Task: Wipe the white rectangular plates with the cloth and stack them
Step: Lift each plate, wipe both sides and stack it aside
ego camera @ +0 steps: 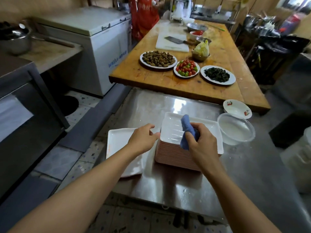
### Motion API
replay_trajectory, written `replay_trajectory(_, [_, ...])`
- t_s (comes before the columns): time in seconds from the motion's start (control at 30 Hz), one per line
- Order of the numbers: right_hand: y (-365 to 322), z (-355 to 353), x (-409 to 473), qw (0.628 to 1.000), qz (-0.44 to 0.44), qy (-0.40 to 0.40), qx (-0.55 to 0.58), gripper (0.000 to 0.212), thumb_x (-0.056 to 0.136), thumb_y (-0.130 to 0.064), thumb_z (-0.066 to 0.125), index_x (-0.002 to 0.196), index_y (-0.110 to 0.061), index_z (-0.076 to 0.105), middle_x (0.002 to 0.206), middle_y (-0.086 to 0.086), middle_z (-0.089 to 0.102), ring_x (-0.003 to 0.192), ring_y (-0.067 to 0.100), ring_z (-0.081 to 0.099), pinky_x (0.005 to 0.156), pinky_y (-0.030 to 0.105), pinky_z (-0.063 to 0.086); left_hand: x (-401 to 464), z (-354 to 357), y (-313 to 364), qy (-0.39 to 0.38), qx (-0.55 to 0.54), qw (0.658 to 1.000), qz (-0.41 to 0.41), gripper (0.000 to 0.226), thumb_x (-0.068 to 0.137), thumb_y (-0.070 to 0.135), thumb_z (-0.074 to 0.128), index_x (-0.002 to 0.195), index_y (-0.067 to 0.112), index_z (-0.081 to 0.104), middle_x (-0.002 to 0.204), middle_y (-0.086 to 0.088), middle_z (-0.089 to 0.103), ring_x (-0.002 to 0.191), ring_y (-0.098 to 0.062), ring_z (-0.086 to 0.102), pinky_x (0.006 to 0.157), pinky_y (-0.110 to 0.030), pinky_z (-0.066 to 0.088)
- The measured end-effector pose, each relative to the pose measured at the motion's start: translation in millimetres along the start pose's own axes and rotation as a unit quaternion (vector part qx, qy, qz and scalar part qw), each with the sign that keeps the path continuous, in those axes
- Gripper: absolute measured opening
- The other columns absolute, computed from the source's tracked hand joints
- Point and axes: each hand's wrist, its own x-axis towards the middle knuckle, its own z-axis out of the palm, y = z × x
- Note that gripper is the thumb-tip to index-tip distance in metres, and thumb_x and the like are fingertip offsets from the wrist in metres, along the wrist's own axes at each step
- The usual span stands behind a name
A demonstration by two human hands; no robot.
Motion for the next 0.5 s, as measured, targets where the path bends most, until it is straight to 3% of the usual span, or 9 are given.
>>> replay_trajectory(0.1, [6.7, 18.1, 12.5, 0.993, -0.025, -0.061, -0.093, 0.027, 0.091, -0.017, 0.056, 0.117, -0.011, 0.059, 0.118, 0.007, 0.056, 0.104, 0.018, 0.053, 0.083, 0.016, 0.035, 12.9, 6.1, 17.6, -0.040, -0.043, 0.998, -0.026, 0.058, 0.087, 0.027, 0.060, 0.141, 0.022, 0.040, 0.113, -0.004, 0.060, 0.104, -0.025, 0.059, 0.084, -0.035, 0.052])
replay_trajectory(0.17, [11.1, 31.9, 15.0, 0.982, -0.054, -0.098, -0.154, 0.029, 0.091, -0.016, 0.056, 0.117, -0.006, 0.062, 0.133, 0.015, 0.048, 0.122, 0.028, 0.044, 0.099, 0.027, 0.031, 19.9, 10.6, 21.2, -0.068, -0.082, 0.993, -0.053, 0.064, 0.083, 0.015, 0.059, 0.142, 0.026, 0.037, 0.123, -0.011, 0.058, 0.103, -0.028, 0.060, 0.065, -0.031, 0.055])
replay_trajectory(0.27, [18.2, 49.1, 19.1, 0.965, -0.089, -0.154, -0.193, 0.025, 0.087, -0.005, 0.055, 0.108, -0.002, 0.067, 0.129, 0.015, 0.050, 0.119, 0.030, 0.043, 0.093, 0.028, 0.035, 26.4, 12.5, 21.2, -0.095, -0.129, 0.985, -0.067, 0.071, 0.080, 0.004, 0.056, 0.142, 0.031, 0.037, 0.122, -0.012, 0.057, 0.098, -0.028, 0.061, 0.052, -0.026, 0.049])
replay_trajectory(0.37, [22.7, 58.6, 31.8, 0.957, -0.092, -0.190, -0.200, 0.030, 0.086, -0.002, 0.052, 0.114, -0.003, 0.066, 0.126, 0.011, 0.053, 0.111, 0.026, 0.047, 0.082, 0.022, 0.036, 29.2, 12.3, 20.0, -0.109, -0.140, 0.982, -0.056, 0.069, 0.079, 0.002, 0.057, 0.138, 0.035, 0.040, 0.096, -0.004, 0.060, 0.084, -0.022, 0.059, 0.053, -0.026, 0.049])
replay_trajectory(0.5, [22.4, 66.6, 54.2, 0.959, -0.097, -0.176, -0.199, 0.034, 0.091, -0.006, 0.050, 0.124, -0.007, 0.057, 0.132, 0.007, 0.047, 0.115, 0.021, 0.044, 0.085, 0.028, 0.042, 33.0, 15.3, 18.5, -0.104, -0.137, 0.984, -0.050, 0.065, 0.079, -0.002, 0.055, 0.133, 0.032, 0.045, 0.071, 0.001, 0.054, 0.063, -0.015, 0.055, 0.044, -0.021, 0.044])
